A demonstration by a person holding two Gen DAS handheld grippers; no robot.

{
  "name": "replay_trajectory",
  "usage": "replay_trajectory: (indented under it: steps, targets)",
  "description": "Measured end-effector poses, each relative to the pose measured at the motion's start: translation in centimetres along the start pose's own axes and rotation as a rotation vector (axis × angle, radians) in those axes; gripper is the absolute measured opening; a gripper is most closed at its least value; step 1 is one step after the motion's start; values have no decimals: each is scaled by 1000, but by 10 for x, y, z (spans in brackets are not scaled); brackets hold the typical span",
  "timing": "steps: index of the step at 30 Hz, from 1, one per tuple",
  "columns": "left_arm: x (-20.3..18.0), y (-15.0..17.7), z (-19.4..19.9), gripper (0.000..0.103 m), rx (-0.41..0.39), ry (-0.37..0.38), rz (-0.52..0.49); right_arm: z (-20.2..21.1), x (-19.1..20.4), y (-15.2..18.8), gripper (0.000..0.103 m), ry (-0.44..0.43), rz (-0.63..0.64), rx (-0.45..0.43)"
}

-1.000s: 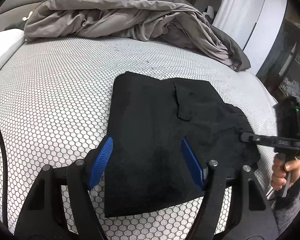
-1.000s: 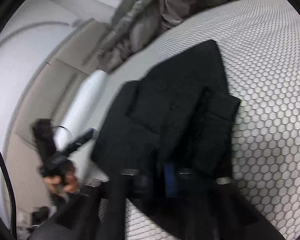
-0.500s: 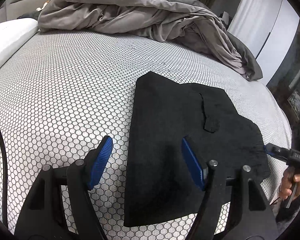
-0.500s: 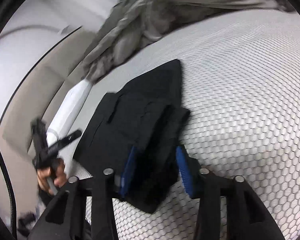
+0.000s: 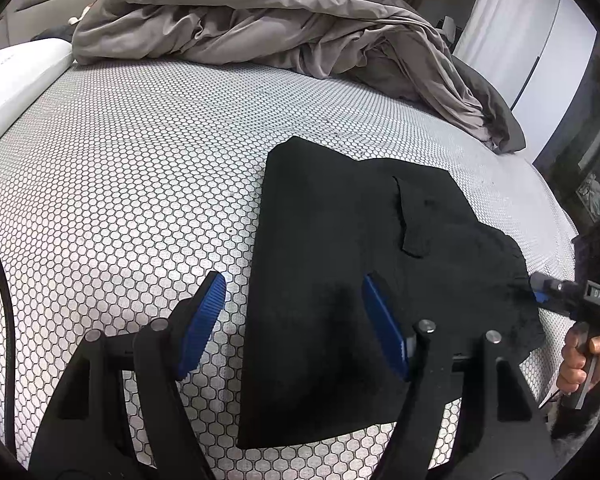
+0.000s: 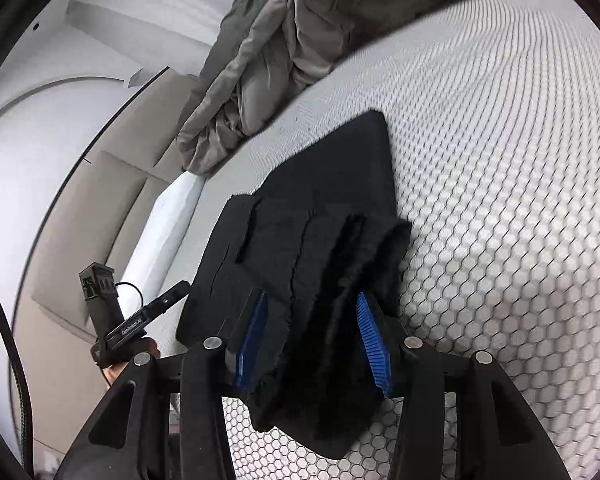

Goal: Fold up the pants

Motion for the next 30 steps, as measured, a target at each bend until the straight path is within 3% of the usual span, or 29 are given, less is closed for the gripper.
replay_trajectory:
  steps: [3,4,5,8,12,14,16,18,20,21,23,30]
  targets:
    - [2,-1,1,68,-1,0,6,-22,1,4,47,5,30,63]
    - [2,-1,1,68,-2,0,7,-27,5,6,42,39,56,78]
    - [3,-1,2,68,-2,-1,8,-33,9,6,19,81,84,91]
    - [8,-2,3,68,-6,-3,19,-30,32,1,14,77,161,55]
    - [14,-1,3,68,1,-7,37,-18,34,-2,16,123,177,30]
    - [15,-1,-1,68,13,-8,36,-25,8,2,23,192,101,105]
    - [16,0,-7,68,29,-21,35,-26,-1,5,24,177,79,108]
    - [16,2,-15,68,49,-23,43,-17,5,5,30,148,91,89]
    - [16,4,-21,68,67,-6,49,-1,11,4,44,148,108,30]
    - [15,5,-25,65,79,20,47,5,10,3,46,158,105,2]
    - [12,8,-30,34,109,82,36,6,5,0,45,146,80,-18]
    - [5,36,-12,32,167,112,-85,-16,0,-11,38,285,121,-6]
Point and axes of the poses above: each gripper's, at about its wrist camera, not at the fingertips, and z roughly against the way its jaws point, x to its left, y to its underside, the point moved 1 cm from there along -z, roughly the way its jaws point, and after that the axes turned 14 degrees about -y, right-handed, at the moved point
